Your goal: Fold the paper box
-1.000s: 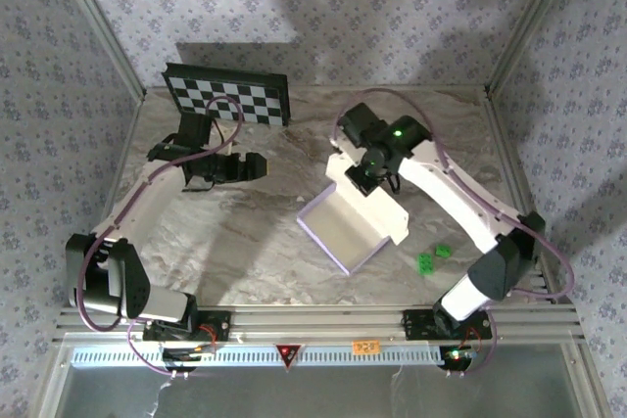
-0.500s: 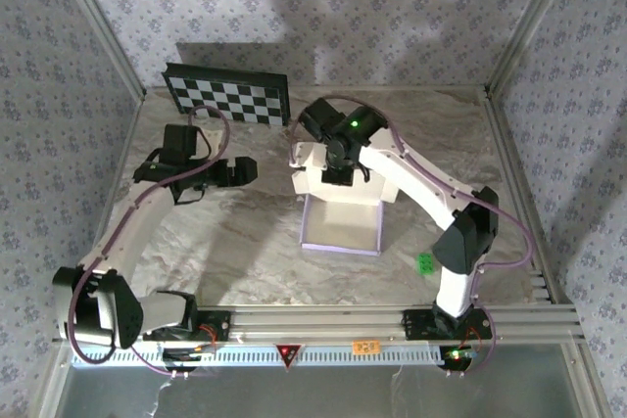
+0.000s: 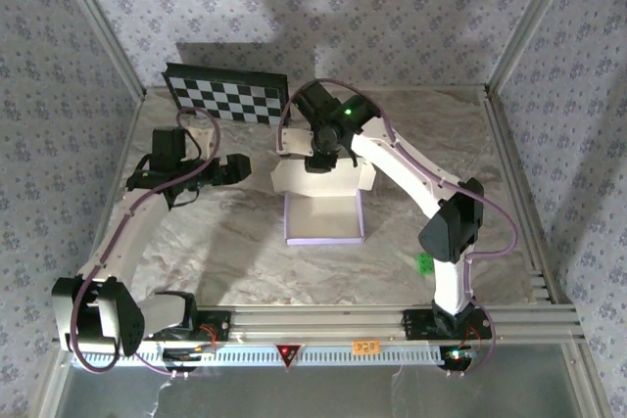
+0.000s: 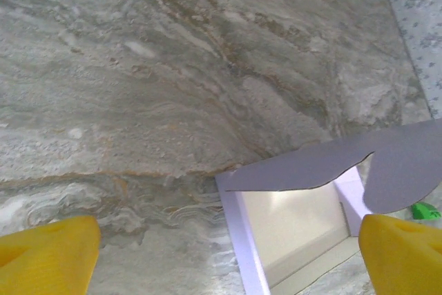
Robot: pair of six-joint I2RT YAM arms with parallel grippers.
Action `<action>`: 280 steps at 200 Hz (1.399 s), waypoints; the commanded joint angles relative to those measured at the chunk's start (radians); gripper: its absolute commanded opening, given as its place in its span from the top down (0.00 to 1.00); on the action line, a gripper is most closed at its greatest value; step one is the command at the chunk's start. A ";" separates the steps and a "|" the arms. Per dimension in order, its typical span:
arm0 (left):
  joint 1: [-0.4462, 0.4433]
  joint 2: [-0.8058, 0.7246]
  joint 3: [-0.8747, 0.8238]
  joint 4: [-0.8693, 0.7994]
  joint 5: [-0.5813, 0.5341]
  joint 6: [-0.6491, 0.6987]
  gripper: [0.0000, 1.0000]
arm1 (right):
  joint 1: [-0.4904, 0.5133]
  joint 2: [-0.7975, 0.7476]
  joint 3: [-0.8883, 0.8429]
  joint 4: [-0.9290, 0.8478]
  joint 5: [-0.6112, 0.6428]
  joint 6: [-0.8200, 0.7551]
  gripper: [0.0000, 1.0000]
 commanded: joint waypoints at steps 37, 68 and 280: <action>-0.099 0.022 0.044 0.017 0.007 0.082 0.17 | -0.087 -0.202 -0.132 0.169 -0.098 0.278 0.47; -0.153 0.015 0.019 0.031 -0.057 0.093 0.22 | -0.151 -0.387 -0.374 0.336 -0.127 0.474 0.45; -0.259 0.183 -0.090 0.352 -0.071 0.049 0.41 | -0.467 -0.734 -1.423 1.316 -0.409 0.784 0.40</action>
